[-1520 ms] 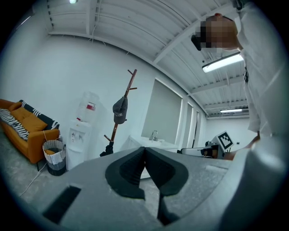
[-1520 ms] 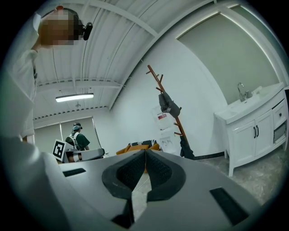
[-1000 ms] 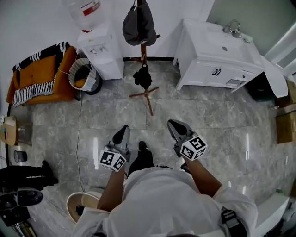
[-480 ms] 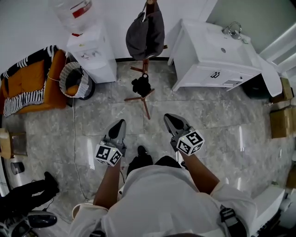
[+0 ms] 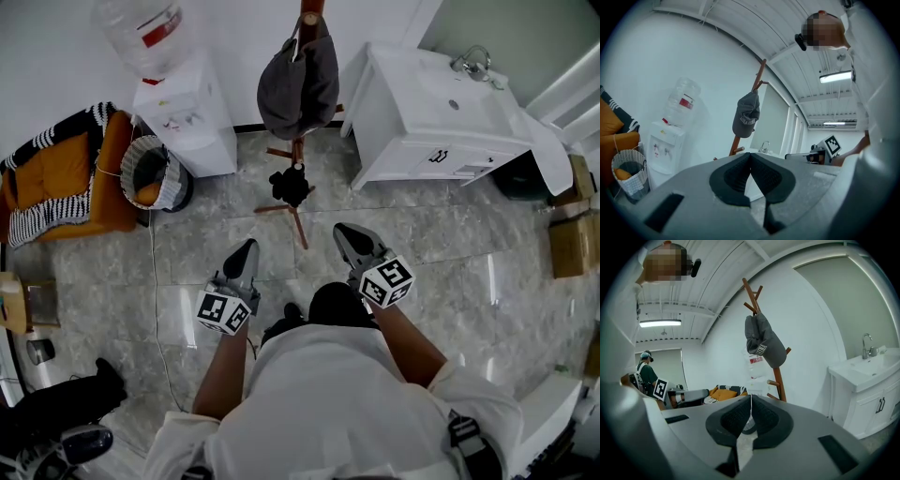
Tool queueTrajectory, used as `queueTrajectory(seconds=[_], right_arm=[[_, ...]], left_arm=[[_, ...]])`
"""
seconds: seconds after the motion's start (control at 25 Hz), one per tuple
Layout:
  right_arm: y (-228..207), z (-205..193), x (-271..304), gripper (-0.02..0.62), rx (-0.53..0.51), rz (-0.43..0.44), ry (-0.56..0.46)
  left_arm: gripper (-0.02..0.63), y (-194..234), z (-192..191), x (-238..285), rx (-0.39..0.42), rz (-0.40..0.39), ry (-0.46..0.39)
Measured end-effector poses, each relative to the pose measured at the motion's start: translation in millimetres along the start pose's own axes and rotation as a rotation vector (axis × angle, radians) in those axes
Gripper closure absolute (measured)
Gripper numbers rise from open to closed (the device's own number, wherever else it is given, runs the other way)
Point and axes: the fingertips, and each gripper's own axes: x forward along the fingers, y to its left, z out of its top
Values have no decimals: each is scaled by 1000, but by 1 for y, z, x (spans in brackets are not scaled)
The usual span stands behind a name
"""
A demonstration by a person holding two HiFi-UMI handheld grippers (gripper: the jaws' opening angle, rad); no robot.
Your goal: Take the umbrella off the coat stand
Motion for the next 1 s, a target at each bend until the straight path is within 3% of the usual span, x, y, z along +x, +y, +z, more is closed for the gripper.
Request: queueTrajectory(seconds=[0.24, 0.72, 1.0], right_arm=[[-22, 2, 21, 579, 0, 3, -6], [-82, 7, 74, 575, -38, 140, 61], [-98, -7, 113, 477, -79, 256, 141]], left_arm=[[597, 10, -8, 21, -8, 9, 20], [597, 31, -2, 87, -18, 99, 12], [597, 27, 3, 108, 0, 128, -2]])
